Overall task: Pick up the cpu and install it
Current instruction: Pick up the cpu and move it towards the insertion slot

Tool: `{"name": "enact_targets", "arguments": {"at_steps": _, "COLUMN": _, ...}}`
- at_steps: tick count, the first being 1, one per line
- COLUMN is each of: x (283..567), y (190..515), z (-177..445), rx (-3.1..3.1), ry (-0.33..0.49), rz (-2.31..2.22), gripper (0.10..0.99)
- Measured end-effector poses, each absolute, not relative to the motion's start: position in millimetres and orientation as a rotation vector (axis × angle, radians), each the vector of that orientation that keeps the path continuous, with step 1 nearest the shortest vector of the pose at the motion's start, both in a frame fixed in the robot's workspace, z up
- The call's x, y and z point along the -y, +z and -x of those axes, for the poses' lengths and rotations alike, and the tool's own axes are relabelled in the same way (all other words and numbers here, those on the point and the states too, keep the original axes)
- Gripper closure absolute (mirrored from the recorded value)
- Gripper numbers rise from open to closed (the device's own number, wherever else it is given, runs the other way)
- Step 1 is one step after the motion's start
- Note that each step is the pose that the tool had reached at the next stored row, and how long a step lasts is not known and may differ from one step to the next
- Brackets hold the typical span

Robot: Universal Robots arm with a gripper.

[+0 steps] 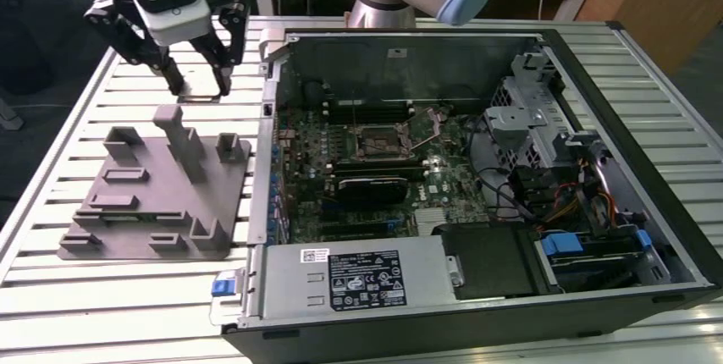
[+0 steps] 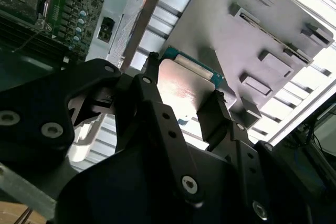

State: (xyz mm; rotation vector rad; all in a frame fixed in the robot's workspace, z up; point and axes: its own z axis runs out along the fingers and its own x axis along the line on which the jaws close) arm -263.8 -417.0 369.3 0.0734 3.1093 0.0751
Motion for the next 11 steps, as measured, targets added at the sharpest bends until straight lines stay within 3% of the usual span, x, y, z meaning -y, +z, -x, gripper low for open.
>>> {"name": "enact_targets", "arguments": {"at_steps": 11, "x": 417, "y": 369, "z": 240, "rx": -3.109, "ry": 0.075, "rz": -0.073, "gripper": 0.545}}
